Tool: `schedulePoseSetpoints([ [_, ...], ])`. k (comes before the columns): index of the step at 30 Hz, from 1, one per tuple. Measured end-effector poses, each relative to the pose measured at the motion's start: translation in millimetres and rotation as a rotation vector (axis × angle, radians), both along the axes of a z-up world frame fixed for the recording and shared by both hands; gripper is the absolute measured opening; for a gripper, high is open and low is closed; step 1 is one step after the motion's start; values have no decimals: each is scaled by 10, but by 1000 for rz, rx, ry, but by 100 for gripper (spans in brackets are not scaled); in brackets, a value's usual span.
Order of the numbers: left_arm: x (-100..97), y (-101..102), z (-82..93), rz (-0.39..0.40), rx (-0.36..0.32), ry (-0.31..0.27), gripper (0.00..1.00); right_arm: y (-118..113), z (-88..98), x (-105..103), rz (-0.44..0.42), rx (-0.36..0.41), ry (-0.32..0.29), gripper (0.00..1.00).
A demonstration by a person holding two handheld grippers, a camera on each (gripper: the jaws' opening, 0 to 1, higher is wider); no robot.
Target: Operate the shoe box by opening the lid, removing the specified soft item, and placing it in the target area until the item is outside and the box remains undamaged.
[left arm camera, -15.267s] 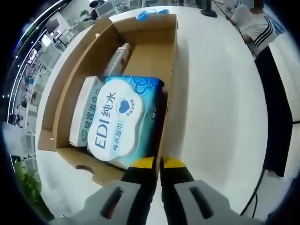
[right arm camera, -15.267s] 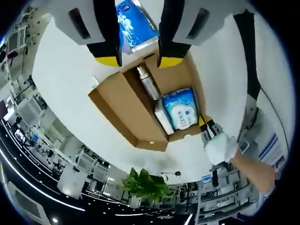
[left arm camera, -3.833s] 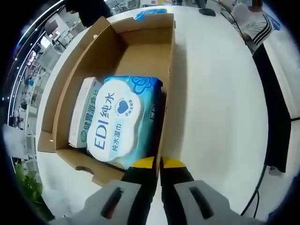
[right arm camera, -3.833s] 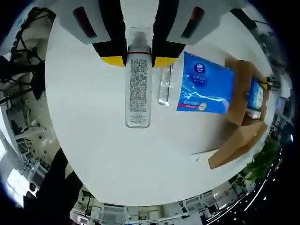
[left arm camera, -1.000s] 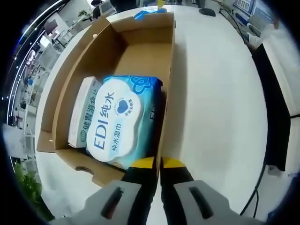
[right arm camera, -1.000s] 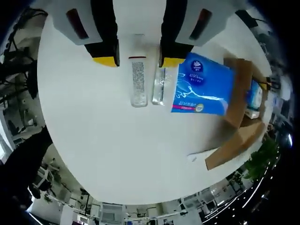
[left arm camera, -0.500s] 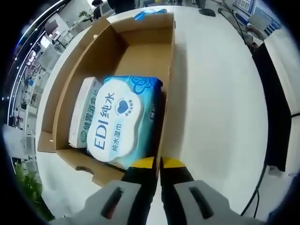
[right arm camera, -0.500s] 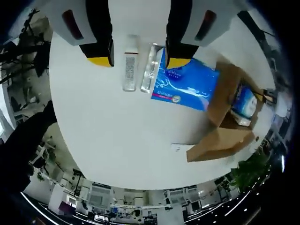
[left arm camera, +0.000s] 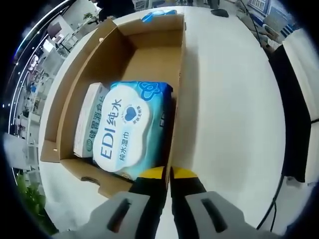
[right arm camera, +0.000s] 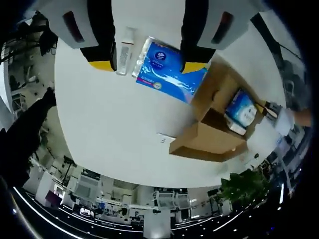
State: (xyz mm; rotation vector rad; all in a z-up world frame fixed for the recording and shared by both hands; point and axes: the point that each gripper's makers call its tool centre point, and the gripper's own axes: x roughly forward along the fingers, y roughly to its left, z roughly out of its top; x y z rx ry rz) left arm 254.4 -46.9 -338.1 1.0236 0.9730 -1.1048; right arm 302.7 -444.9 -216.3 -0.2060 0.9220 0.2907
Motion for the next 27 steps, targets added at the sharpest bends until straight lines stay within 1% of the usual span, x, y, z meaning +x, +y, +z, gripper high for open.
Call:
schedulePoseSetpoints([
  [2, -3, 0, 0, -1, 0, 0, 2, 49, 15, 25, 25, -11, 1, 51],
  [3, -3, 1, -1, -1, 0, -1, 2, 17, -16, 63, 37, -13, -1, 51],
  [6, -5, 3, -3, 0, 0, -1, 2, 126, 38, 81, 52, -7, -11, 51],
  [7, -6, 3, -3, 3, 0, 0, 2, 91, 13, 107, 57, -4, -15, 51],
  [9, -3, 3, -4, 5, 1, 0, 2, 160, 38, 134, 64, 4, -25, 50],
  [13, -2, 2, -3, 1, 0, -1, 2, 259, 81, 150, 72, 12, -29, 50],
  [18, 1, 5, -4, -1, -2, 0, 2, 348, 99, 167, 96, -4, -31, 50],
  [27, 4, 5, -2, -6, -4, -2, 2, 536, 174, 206, 119, 4, -45, 50],
])
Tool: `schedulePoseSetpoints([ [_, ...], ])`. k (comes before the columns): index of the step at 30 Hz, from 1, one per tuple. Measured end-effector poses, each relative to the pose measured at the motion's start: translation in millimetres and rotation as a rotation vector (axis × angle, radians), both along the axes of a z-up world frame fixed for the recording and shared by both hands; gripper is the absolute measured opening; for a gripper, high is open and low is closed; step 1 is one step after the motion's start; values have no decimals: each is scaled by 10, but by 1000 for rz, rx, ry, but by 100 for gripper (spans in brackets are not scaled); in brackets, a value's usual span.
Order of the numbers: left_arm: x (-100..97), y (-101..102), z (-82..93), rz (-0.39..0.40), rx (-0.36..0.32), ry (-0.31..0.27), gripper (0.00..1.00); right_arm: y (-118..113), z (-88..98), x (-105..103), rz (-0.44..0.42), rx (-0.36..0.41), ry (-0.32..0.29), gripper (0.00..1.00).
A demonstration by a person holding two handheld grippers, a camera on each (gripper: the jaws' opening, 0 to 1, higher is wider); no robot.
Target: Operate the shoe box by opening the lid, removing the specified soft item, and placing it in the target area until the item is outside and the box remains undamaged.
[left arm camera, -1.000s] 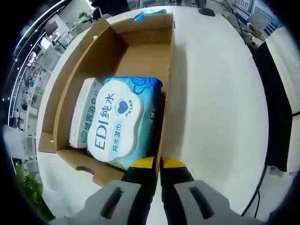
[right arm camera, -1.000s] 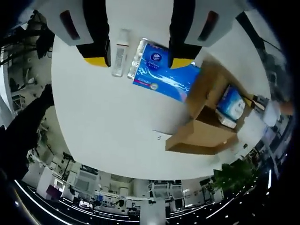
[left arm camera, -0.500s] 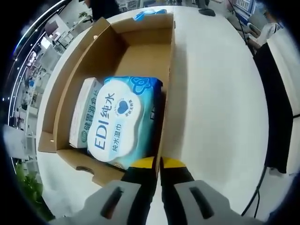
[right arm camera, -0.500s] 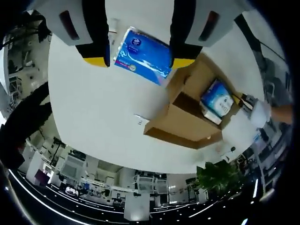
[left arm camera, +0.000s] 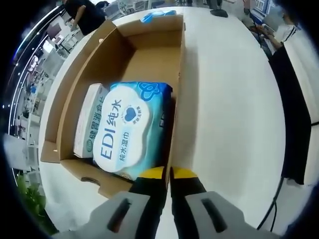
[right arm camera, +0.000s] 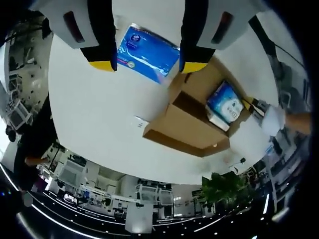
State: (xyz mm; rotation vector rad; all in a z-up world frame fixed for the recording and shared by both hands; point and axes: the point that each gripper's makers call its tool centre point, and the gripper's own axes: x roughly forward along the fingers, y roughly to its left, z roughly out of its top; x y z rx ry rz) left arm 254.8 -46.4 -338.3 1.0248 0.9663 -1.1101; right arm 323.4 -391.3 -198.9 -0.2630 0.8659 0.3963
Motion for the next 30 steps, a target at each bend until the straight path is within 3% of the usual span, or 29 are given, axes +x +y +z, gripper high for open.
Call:
schedulePoseSetpoints([
  [23, -9, 6, 7, 5, -1, -2, 2, 388, -3, 70, 53, 14, 4, 50],
  [30, -3, 5, 3, 6, -1, 0, 2, 534, 54, 123, 76, 62, -18, 49],
])
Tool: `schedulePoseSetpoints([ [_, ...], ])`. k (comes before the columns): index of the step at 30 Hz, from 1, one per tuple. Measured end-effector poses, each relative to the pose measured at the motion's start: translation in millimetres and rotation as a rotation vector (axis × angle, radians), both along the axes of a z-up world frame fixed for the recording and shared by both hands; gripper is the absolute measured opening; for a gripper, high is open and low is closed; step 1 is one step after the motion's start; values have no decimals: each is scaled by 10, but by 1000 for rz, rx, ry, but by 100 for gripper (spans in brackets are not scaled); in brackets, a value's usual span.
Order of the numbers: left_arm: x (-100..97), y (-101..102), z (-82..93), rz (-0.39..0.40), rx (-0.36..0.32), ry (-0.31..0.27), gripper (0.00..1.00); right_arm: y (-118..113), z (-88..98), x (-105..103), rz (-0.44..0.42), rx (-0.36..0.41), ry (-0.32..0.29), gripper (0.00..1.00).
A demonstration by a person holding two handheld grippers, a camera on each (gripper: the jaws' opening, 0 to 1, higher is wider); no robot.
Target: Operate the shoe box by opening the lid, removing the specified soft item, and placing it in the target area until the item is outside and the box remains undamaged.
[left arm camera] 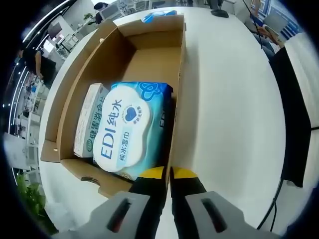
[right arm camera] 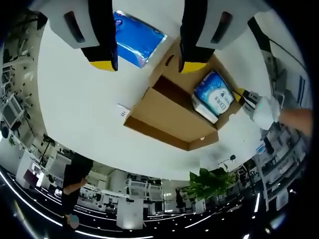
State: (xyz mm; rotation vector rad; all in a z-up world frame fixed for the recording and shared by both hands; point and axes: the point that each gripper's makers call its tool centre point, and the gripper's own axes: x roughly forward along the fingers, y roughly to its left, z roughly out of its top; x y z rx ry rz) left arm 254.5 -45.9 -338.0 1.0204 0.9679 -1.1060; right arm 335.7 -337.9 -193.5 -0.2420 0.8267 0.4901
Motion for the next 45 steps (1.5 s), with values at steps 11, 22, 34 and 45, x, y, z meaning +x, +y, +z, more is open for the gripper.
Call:
schedulePoseSetpoints([
  [11, 1, -1, -2, 0, 0, -3, 2, 262, 17, 44, 90, 6, -28, 51],
  [22, 5, -8, -1, 6, 2, 0, 2, 453, 13, 117, 158, -24, -42, 50],
  [34, 2, -18, 0, -5, 3, 6, 1, 891, 124, 198, 373, 12, -73, 49],
  [45, 7, -20, -1, -3, 1, 4, 2, 1519, 129, 109, 662, 17, -66, 48],
])
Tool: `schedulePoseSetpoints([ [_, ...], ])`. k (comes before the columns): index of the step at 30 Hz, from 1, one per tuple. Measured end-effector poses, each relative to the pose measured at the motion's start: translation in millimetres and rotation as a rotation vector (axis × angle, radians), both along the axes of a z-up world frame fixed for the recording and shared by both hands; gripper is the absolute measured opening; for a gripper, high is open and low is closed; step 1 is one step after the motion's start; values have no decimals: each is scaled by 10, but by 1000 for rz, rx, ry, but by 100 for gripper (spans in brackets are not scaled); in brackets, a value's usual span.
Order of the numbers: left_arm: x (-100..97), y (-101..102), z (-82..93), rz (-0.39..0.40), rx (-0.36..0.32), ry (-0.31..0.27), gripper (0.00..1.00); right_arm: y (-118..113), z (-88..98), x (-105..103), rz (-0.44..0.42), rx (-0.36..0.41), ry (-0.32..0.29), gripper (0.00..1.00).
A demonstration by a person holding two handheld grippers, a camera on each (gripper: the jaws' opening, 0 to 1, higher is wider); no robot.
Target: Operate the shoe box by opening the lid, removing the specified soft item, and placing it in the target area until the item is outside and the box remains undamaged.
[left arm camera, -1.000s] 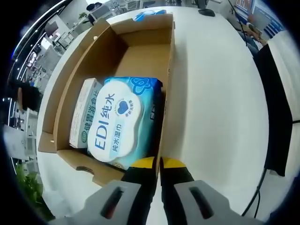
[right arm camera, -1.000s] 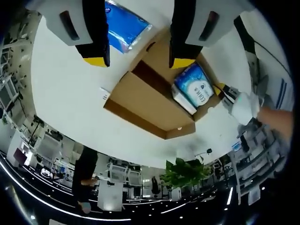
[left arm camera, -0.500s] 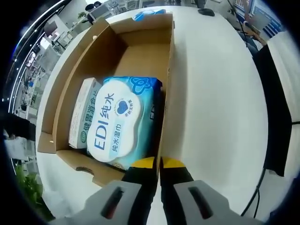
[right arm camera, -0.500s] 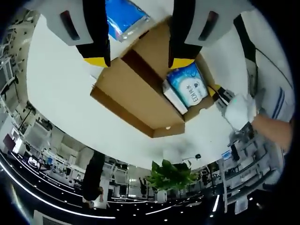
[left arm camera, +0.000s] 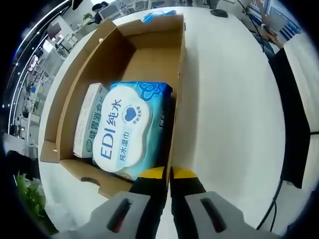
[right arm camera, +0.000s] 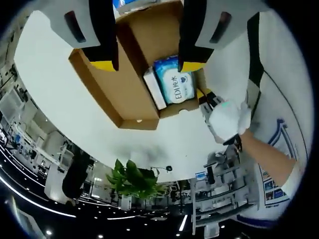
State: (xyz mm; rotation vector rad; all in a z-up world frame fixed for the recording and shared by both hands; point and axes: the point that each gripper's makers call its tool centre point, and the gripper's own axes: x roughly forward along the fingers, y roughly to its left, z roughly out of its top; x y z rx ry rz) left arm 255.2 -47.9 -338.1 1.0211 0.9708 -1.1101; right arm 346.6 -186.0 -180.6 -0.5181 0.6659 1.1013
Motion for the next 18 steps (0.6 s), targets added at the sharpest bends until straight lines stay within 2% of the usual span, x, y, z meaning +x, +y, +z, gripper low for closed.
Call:
schedulePoseSetpoints([
  [7, -2, -1, 5, -5, 0, -3, 1, 252, -147, -78, 80, -20, 33, 48],
  [9, -4, -1, 6, -4, 0, -3, 1, 301, -251, -165, 151, -69, 24, 49],
  [11, -4, -1, 3, -7, 1, -2, 1, 349, -313, -241, 178, -74, 42, 49],
  [18, -8, 1, 6, -21, -5, 3, 1, 464, -546, -249, 201, -85, 66, 49],
])
